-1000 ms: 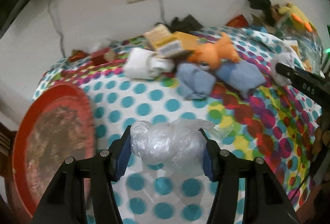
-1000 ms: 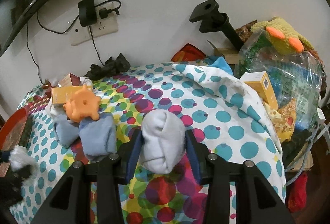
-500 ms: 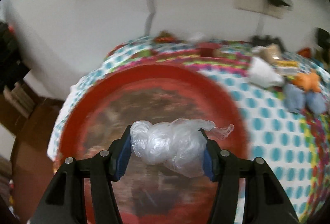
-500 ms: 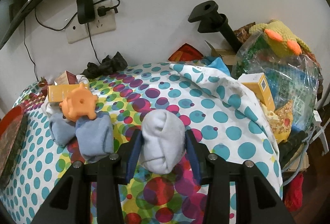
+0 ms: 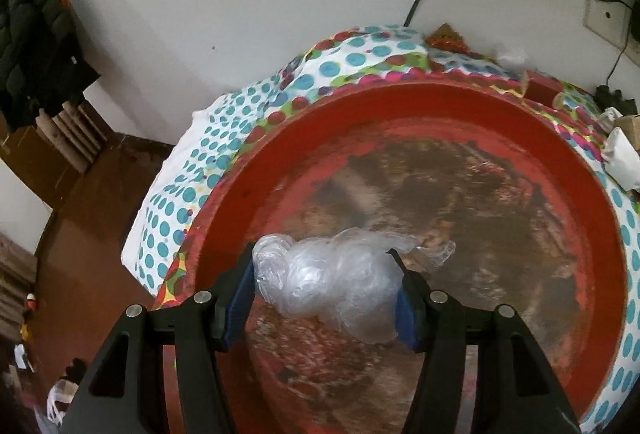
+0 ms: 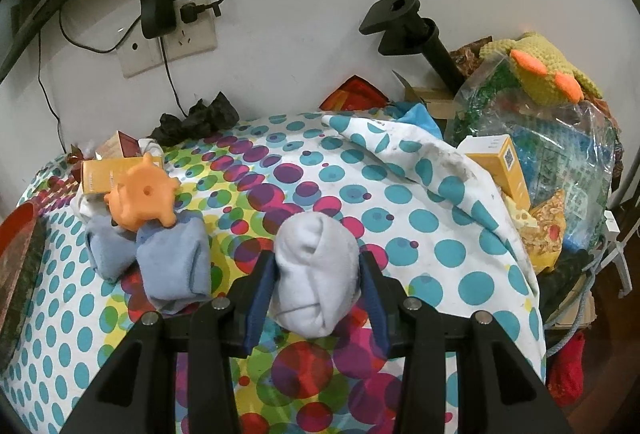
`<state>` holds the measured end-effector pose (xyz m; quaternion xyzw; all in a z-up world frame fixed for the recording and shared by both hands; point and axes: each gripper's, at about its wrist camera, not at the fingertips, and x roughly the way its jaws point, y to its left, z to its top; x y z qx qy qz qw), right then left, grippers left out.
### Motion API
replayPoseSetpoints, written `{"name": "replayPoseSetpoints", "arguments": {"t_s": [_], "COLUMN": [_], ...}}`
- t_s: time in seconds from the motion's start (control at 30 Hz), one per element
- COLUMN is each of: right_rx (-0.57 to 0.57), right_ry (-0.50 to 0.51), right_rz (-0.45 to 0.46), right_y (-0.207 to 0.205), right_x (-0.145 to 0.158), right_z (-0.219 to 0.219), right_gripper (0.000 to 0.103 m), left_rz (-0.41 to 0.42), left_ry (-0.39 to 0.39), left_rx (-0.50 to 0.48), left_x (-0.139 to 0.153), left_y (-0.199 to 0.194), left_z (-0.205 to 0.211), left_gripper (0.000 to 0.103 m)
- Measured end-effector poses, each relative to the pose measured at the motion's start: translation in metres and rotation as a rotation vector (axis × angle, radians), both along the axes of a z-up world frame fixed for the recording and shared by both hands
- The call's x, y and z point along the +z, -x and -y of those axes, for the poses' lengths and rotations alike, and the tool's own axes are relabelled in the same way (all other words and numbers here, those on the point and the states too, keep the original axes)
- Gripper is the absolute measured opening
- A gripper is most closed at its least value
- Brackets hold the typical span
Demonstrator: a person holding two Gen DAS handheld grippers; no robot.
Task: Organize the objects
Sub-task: 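Carry the plastic bag to the red tray and open the left gripper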
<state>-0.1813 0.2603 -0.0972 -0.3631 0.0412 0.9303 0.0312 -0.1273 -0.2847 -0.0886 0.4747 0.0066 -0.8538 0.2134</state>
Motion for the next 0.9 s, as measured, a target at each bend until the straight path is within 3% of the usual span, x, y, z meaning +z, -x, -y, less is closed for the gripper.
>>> {"name": "replayPoseSetpoints", "arguments": {"t_s": [0.3, 0.53, 0.9], "right_rx": [0.001, 0.002, 0.004], "right_ry": [-0.021, -0.029, -0.047], "right_rz": [0.007, 0.009, 0.01], "right_y": [0.001, 0.002, 0.002], "right_x": [-0.002, -0.002, -0.002], "right_z": [0.001, 0.002, 0.006], "right_gripper": [0.043, 0.043, 0.043], "left_rz": [0.032, -0.019, -0.143], "left_ry": [0.004, 0.02, 0.042], "left_rx": [0.013, 0.001, 0.062], "left_x": [-0.011, 0.0, 0.02], "left_y": [-0.007, -0.023, -0.054], "left_z": [0.015, 0.006, -0.022], "left_gripper": [0.062, 0.083, 0.087]}}
